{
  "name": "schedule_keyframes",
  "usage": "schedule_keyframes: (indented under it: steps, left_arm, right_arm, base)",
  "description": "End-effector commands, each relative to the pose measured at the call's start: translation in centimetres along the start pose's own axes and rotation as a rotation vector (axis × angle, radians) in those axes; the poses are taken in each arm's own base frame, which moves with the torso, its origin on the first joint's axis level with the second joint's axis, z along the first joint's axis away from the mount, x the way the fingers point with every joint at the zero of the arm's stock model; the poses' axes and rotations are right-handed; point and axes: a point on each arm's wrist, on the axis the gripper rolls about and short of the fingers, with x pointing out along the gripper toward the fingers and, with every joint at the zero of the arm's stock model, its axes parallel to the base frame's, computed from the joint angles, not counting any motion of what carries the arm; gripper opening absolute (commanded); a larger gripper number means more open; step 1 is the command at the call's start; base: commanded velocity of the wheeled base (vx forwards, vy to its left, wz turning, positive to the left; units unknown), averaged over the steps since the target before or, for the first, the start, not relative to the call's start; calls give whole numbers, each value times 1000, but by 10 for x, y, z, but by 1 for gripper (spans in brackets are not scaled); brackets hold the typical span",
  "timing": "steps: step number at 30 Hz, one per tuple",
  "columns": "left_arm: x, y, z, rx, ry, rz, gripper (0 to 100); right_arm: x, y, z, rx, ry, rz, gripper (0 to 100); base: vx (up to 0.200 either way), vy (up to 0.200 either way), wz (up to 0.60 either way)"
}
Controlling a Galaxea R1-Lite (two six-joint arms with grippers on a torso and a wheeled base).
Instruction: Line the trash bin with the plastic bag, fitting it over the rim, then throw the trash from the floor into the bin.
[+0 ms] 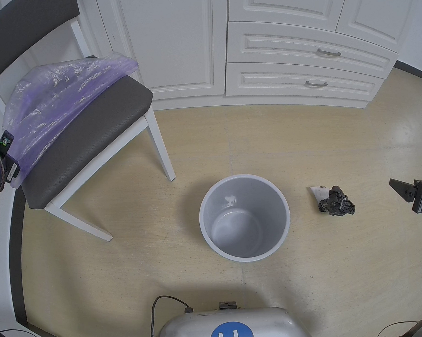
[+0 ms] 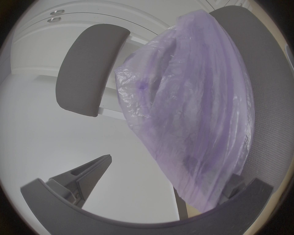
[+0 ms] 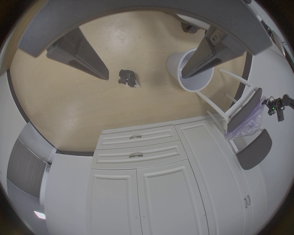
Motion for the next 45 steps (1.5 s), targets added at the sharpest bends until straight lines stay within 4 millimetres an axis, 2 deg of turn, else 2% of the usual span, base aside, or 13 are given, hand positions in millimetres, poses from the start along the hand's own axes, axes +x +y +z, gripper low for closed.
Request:
schedule_keyframes:
  steps: [1,13,14,24,30,35,36,37,38,42,45]
  left_arm:
    - [9,-9,-1,11,15,-23,100]
    - [24,-15,1,-10,0,-1,100]
    - [25,-15,1,-11,-1,1,0]
    - [12,-13,1,-54,-63,-42,0]
    - [-12,-12,3,-218,-187,-159,0]
    - [-62,-18,26,-471,-346,-322,0]
    - [-62,-18,26,-471,-346,-322,0]
    - [-83,-21,38,-566,-404,-399,0]
    - [-91,-23,43,-597,-425,-431,0]
    - [-123,-39,55,-636,-490,-572,0]
    - [-138,-48,62,-669,-544,-627,0]
  right_arm:
    - [0,0,0,0,1,0,100]
    - [0,0,0,0,1,0,100]
    - [0,0,0,0,-1,1,100]
    - [0,0,-2,-9,5,9,100]
    - [-1,1,-3,-23,1,19,100]
    - [2,5,-11,-86,-5,52,100]
    - [2,5,-11,-86,-5,52,100]
    - [2,7,-12,-89,-21,67,100]
    - [2,8,-12,-89,-27,72,100]
    - [8,12,-12,-88,-31,93,100]
    - [9,13,-12,-91,-45,98,100]
  base:
    - [0,0,0]
    - [0,0,0]
    - [0,0,0]
    - [0,0,0]
    - [0,0,0]
    - [0,0,0]
    - [0,0,0]
    - [0,0,0]
    - [0,0,0]
    - [0,0,0]
    - [0,0,0]
